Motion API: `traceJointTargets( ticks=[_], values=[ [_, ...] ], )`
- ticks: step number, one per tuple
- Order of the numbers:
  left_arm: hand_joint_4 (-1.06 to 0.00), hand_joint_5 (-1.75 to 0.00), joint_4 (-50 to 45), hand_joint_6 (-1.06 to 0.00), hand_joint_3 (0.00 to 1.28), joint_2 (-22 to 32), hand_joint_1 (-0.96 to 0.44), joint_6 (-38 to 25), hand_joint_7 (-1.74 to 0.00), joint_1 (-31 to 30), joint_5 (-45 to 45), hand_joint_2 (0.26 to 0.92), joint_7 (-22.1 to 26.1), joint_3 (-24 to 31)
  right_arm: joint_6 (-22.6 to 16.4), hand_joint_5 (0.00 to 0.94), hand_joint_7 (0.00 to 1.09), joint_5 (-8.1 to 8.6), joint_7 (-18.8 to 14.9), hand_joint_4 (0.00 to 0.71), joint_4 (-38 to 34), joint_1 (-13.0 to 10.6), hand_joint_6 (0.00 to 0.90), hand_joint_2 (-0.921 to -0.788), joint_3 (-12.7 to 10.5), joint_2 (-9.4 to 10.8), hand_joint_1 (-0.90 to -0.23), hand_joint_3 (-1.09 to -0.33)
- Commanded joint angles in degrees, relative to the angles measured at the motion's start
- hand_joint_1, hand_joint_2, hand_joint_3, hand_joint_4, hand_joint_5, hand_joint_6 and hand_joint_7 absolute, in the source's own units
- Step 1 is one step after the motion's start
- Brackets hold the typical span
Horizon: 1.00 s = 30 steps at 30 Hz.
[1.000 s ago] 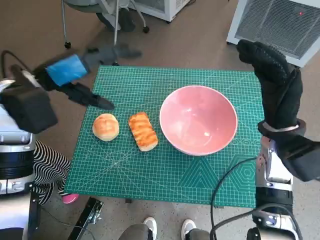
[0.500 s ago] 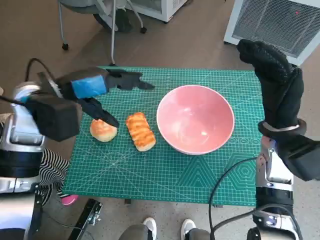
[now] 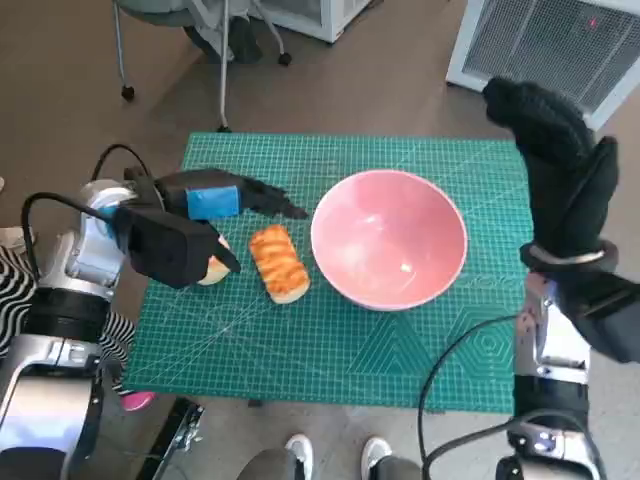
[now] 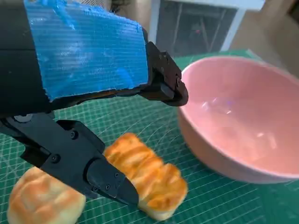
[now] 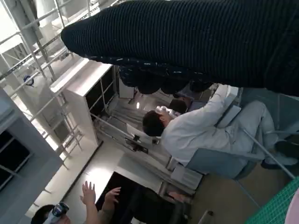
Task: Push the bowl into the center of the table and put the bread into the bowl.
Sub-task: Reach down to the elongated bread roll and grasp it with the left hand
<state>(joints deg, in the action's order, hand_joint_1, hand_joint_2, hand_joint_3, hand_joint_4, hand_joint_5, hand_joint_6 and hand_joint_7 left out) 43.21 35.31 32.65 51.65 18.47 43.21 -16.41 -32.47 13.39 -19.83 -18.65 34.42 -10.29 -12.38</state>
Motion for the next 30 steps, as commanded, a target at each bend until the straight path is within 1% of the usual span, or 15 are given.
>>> traceJointTargets(
  ticks=[1, 7, 19, 30],
  values=[
    [-0.33, 0.00, 1.39, -0.49, 0.01, -0.24, -0.17, 1.42, -0.08, 1.87, 0.96, 0.697, -0.88, -0.48, 0.49, 0.000, 0.35, 0.55, -0.52, 0.162, -0.21, -1.58, 0.107, -0.921, -0.09, -0.30, -0.752, -0.683],
    [-0.33, 0.00, 6.26, -0.50, 0.01, -1.61, -0.17, 1.46, -0.07, 3.18, 6.02, 0.700, -3.86, -3.73, 0.43, 0.000, 0.36, 0.98, -0.86, 0.149, 0.37, -2.44, 0.100, -0.921, -0.40, -0.91, -0.741, -0.698],
    [-0.35, -0.01, 12.38, -0.52, 0.01, -3.51, -0.17, 1.98, -0.06, 5.31, 10.38, 0.705, -7.38, -6.77, 0.38, 0.000, 0.36, 0.85, -0.82, 0.144, 0.44, -2.71, 0.095, -0.921, -0.57, -1.16, -0.728, -0.707],
    [-0.41, -0.02, 17.02, -0.57, 0.01, -5.35, -0.15, 1.71, -0.06, 6.67, 13.10, 0.720, -9.60, -9.31, 0.24, 0.000, 0.37, 0.63, -0.76, 0.145, 0.53, -2.96, 0.092, -0.921, -0.68, -1.16, -0.718, -0.708]
  ],
)
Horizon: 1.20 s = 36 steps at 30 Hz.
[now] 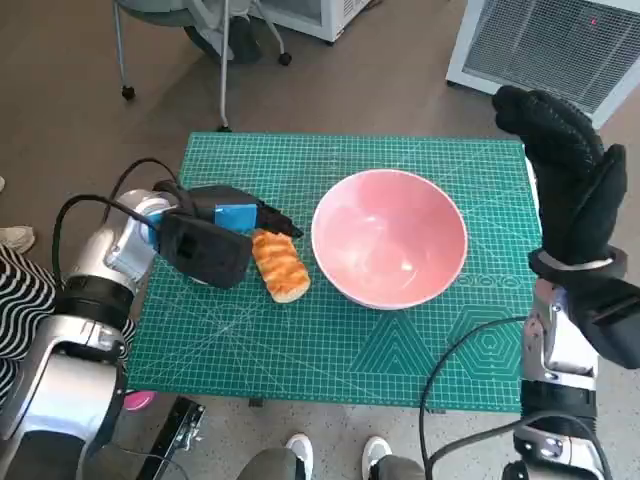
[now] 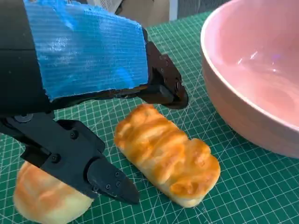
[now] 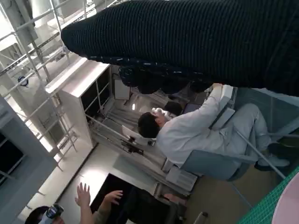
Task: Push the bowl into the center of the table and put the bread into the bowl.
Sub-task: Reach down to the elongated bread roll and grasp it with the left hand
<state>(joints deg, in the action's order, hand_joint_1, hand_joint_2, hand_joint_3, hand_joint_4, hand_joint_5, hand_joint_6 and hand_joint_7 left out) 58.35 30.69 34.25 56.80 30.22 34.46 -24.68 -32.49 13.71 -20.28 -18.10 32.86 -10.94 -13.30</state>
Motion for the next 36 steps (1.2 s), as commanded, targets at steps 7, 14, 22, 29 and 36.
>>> traceJointTargets(
  ticks=[7, 14, 22, 29, 36],
  values=[
    [-0.44, -0.02, 4.30, -0.60, 0.01, -1.94, -0.12, 0.09, -0.06, 1.90, 2.85, 0.732, -2.18, -2.40, 0.19, 0.000, 0.37, 0.23, -0.24, 0.145, 0.19, -1.75, 0.091, -0.921, -0.02, -0.16, -0.717, -0.708],
    [-0.48, -0.02, 6.89, -0.62, 0.02, -3.48, -0.09, -0.55, -0.06, 2.25, 4.80, 0.758, -4.39, -4.05, 0.19, 0.000, 0.37, 0.21, -0.21, 0.145, 0.21, -1.97, 0.090, -0.921, -0.11, -0.24, -0.717, -0.707],
    [-0.58, -0.05, 8.68, -0.72, 0.04, -4.29, -0.04, -0.21, -0.10, 1.68, 5.97, 0.816, -7.83, -5.25, 0.29, 0.000, 0.37, -0.09, 0.12, 0.145, 0.51, -2.22, 0.089, -0.921, -0.07, -0.16, -0.717, -0.706],
    [-0.70, -0.79, 9.81, -0.58, 0.11, -4.00, -0.06, 2.99, -1.12, 0.63, 6.22, 0.908, -11.11, -5.50, 0.36, 0.001, 0.38, -0.17, 0.30, 0.147, 0.52, -2.36, 0.088, -0.921, -0.20, -0.20, -0.717, -0.707],
    [-0.69, -1.14, 10.92, -0.59, 0.09, -3.42, 0.00, 5.11, -1.20, 0.80, 7.02, 0.919, -13.26, -6.15, 0.28, 0.004, 0.38, -0.19, 0.37, 0.153, 0.16, -2.34, 0.087, -0.921, -0.29, -0.17, -0.715, -0.712]
  ],
)
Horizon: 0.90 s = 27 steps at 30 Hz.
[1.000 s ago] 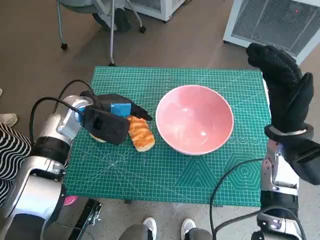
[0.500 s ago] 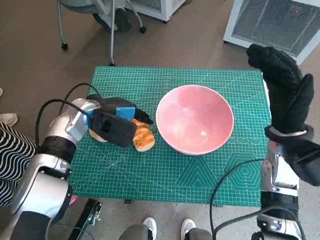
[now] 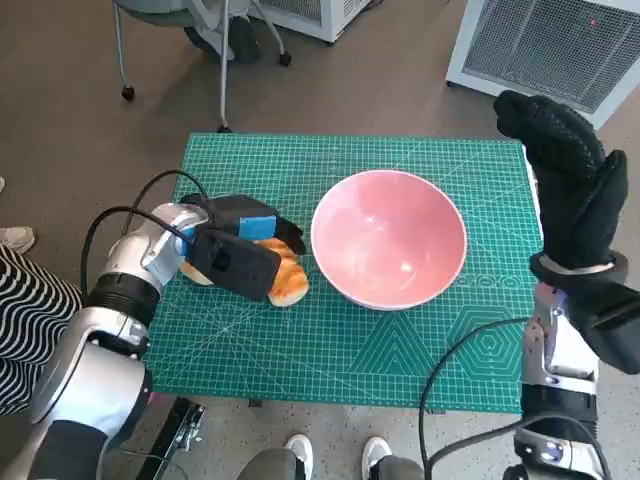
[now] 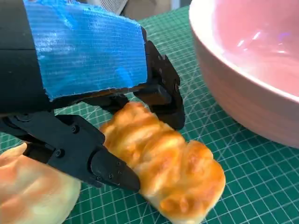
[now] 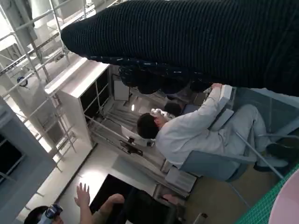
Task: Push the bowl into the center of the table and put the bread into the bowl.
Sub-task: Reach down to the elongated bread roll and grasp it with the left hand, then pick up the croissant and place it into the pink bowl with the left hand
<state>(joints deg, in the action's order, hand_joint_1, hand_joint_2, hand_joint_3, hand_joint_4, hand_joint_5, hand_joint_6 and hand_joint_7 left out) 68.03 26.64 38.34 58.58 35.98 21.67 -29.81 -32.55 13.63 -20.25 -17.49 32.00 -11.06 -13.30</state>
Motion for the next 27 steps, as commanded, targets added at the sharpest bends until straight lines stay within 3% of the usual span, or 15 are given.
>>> traceJointTargets(
  ticks=[1, 14, 27],
  values=[
    [-0.69, -1.14, 1.41, -0.59, 0.09, 0.67, 0.00, 1.05, -1.22, -0.91, 1.31, 0.920, -0.55, -1.10, 0.32, 0.004, 0.38, -0.12, 0.34, 0.153, -0.47, -1.47, 0.087, -0.921, -0.18, -0.16, -0.715, -0.712],
    [-0.67, -1.13, -0.77, -0.58, 0.10, 2.76, 0.00, 1.61, -1.27, 0.07, -1.08, 0.920, 3.80, 0.13, 0.42, 0.003, 0.38, -0.11, 0.38, 0.153, -0.75, -1.21, 0.084, -0.921, -0.08, 0.02, -0.717, -0.712],
    [-0.68, -1.18, -12.63, -0.60, 0.09, 5.46, 0.00, 3.40, -1.19, -1.07, -18.08, 0.920, 19.82, 10.70, 0.43, 0.002, 0.39, 0.11, 0.21, 0.153, -1.21, -0.82, 0.081, -0.921, 0.00, 0.16, -0.708, -0.718]
  ],
)
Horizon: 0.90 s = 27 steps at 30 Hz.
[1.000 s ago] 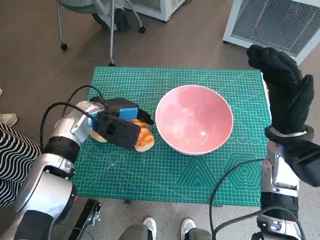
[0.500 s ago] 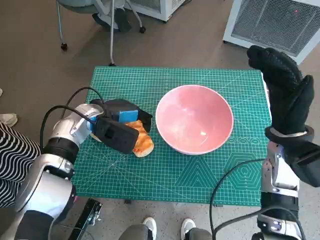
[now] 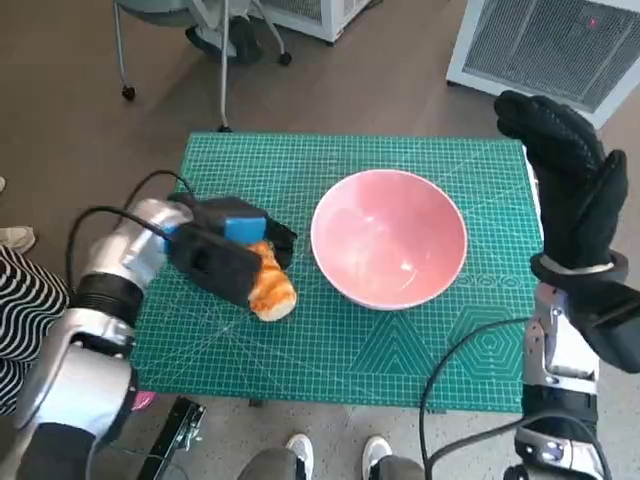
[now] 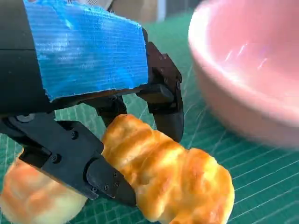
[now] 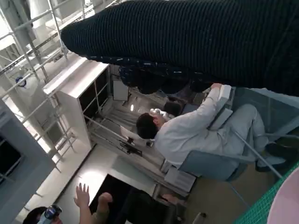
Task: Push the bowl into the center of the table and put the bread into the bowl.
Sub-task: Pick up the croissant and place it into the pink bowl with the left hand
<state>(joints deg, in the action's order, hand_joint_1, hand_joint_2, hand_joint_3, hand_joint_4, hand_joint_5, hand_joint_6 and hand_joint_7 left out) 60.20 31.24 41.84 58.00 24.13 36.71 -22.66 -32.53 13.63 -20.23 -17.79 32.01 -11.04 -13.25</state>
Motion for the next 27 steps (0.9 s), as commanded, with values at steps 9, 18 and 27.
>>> traceJointTargets(
  ticks=[9, 18, 27],
  values=[
    [-0.68, -1.18, -17.66, -0.64, 0.07, -0.56, 0.00, -5.80, -1.16, -1.17, -16.52, 0.918, 9.83, 9.36, 0.34, 0.002, 0.39, 0.35, -0.04, 0.154, -1.32, -0.47, 0.080, -0.921, 0.04, 0.18, -0.705, -0.721],
    [-0.67, -1.14, -21.35, -0.66, 0.07, -5.56, 0.00, -6.42, -1.19, -0.06, -18.47, 0.918, 7.06, 10.64, 0.08, 0.001, 0.39, 0.56, -0.23, 0.154, -1.51, -0.48, 0.079, -0.921, 0.12, 0.41, -0.705, -0.722],
    [-0.64, -1.21, -15.09, -0.66, 0.07, -11.03, 0.00, -1.63, -1.14, 3.53, -12.56, 0.920, 0.66, 8.13, -0.22, 0.001, 0.39, 0.83, -0.47, 0.154, -1.62, -0.72, 0.078, -0.921, 0.00, 0.30, -0.705, -0.723]
  ],
)
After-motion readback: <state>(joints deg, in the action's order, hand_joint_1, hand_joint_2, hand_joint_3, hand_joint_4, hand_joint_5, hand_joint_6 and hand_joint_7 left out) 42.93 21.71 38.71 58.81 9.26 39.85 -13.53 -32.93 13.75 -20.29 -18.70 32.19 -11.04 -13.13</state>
